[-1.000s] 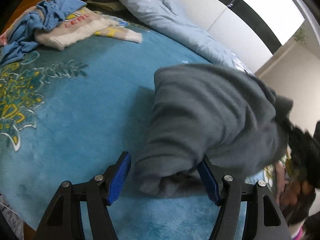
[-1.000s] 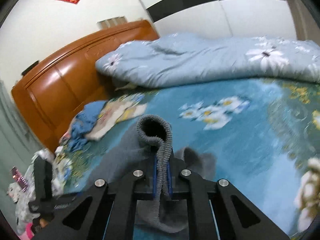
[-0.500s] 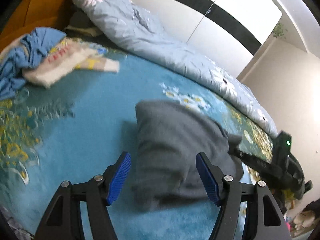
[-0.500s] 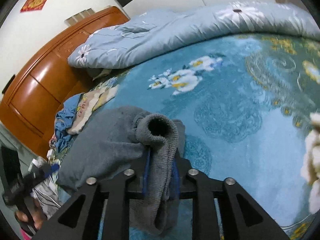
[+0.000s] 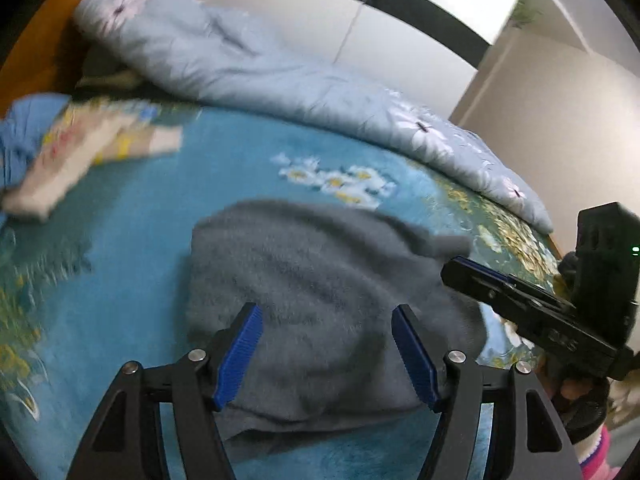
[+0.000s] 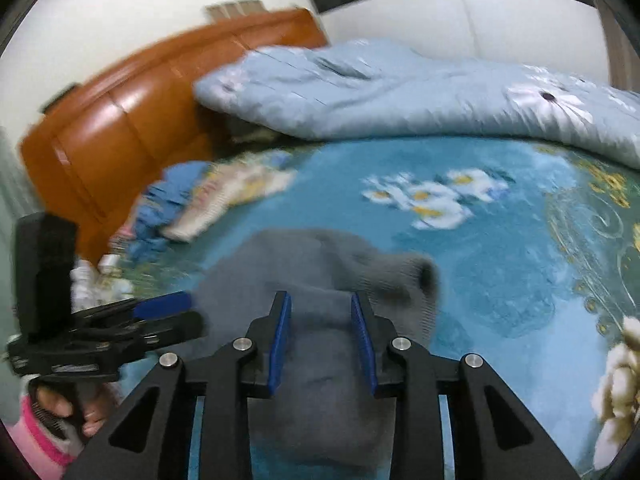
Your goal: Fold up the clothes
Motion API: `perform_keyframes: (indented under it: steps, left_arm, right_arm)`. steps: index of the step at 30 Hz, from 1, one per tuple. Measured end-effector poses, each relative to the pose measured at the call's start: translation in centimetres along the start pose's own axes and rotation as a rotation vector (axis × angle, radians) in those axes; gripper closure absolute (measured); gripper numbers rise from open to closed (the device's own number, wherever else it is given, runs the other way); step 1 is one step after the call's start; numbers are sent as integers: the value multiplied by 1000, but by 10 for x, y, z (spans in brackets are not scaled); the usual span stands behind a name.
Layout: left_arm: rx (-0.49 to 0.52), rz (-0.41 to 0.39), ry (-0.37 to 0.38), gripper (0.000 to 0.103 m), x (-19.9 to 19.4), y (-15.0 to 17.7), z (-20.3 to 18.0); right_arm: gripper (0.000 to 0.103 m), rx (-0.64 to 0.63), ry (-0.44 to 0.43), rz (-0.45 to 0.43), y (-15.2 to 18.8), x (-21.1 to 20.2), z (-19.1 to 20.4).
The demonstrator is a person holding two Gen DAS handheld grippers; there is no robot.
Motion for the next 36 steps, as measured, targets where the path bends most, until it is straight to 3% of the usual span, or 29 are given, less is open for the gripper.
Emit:
perform_keyframes:
  steps: [4, 7, 12, 20, 23, 26, 28, 30, 34, 36]
  left_arm:
    - [-16, 21, 37, 32, 8, 6, 5]
    - [-31, 41, 43, 32, 17, 9, 8]
    - [-51, 46, 33, 32, 24, 15, 12]
    - [31, 54, -68, 32, 27, 19, -1]
    - [7, 32, -30, 32, 11, 14, -2]
    - [-81, -11, 40, 31, -7, 5, 8]
    - [-141, -47, 59, 25, -19, 0, 18]
    - [-190, -71, 18, 18, -22, -4, 35]
    - [-316, -47, -10, 16, -16, -5, 74]
    - [-376, -7, 0, 14, -7, -2, 92]
  right_arm:
    - [71, 115, 12, 54, 16, 21, -30]
    - [71, 183, -34, 42, 21, 21, -41]
    - [71, 153, -13, 47, 22, 19, -37]
    - [70, 128, 12, 48, 25, 18, -31]
    - [70, 112, -4, 18, 25, 5, -31]
    - [69, 109, -17, -26, 25, -10, -34]
    - [54, 148, -37, -61, 30, -21, -41]
    - [31, 225, -76, -79, 37, -27, -53]
    - [26, 420, -155, -59, 49, -21, -84]
    - [15, 492, -192, -32, 54, -14, -91]
Point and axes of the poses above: each gripper's, at about its wrist camera, not at the fingertips, and x roughly the way its jaws point, z to its left, y to its underside, the point moved 3 cm from there along x, roughly the way its jaws point, and after that the axes turned 1 degree about -y, right-handed, at the moved point
